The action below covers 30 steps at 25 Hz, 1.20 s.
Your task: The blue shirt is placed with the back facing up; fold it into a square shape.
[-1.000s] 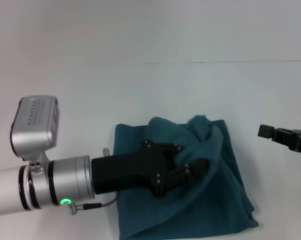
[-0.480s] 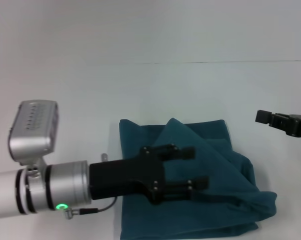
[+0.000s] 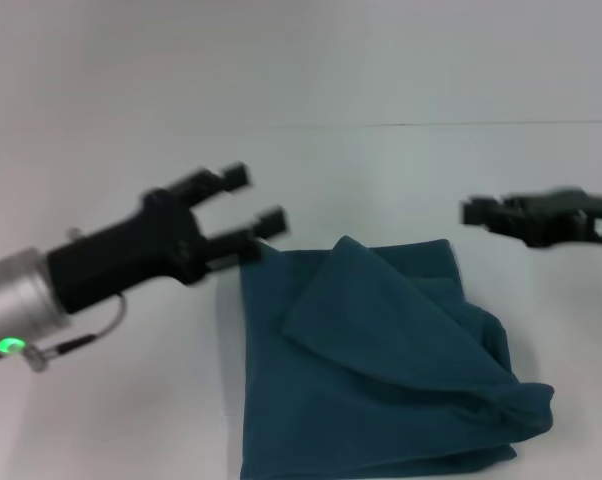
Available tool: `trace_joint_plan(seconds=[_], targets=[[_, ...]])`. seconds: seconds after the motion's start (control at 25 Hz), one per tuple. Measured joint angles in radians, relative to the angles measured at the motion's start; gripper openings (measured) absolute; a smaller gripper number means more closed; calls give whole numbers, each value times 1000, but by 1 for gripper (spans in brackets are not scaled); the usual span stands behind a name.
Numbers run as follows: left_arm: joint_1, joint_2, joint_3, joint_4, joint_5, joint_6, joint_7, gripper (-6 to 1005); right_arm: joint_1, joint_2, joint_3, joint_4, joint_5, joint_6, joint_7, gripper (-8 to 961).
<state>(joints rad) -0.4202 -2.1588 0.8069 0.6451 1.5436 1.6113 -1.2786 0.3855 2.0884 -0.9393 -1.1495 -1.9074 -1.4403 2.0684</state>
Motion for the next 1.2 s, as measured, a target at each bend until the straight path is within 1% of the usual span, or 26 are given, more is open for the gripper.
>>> trace_joint_plan(seconds=[0.08, 0.12, 0.24, 0.36, 0.44, 0.52, 0.68, 0.8, 0.88, 1.08, 1.2], targets=[[3, 6, -59, 3, 3, -5, -16, 880, 51, -2, -19, -25, -14, -23, 2, 139], [5, 9, -80, 3, 3, -8, -20, 878, 88, -5, -37, -37, -37, -32, 9, 139], [12, 13, -121, 1, 3, -11, -20, 876, 231, 2, -101, -56, -178, -17, 61, 142], [22, 10, -132, 2, 4, -18, -14, 876, 374, 11, -173, -26, -376, 61, 152, 259], [30, 9, -133, 1, 5, -32, -3, 876, 425, 13, -215, -7, -434, 70, 194, 337], [42, 5, -136, 3, 5, -61, 10, 876, 443, 15, -257, -14, -455, 64, 237, 425], [53, 2, -176, 5, 5, -117, 13, 876, 447, 15, -312, -88, -496, 16, 352, 621], [58, 2, -197, -3, 6, -142, 22, 876, 475, 20, -351, -101, -544, -52, 431, 655], [65, 1, -199, -4, 6, -148, 36, 877, 490, 25, -400, -101, -578, -70, 487, 678], [78, 0, -199, -3, 6, -152, 49, 877, 495, 32, -513, -86, -592, -44, 569, 689], [87, -1, -201, -2, 6, -154, 66, 877, 500, 33, -585, -48, -587, 3, 604, 689]])
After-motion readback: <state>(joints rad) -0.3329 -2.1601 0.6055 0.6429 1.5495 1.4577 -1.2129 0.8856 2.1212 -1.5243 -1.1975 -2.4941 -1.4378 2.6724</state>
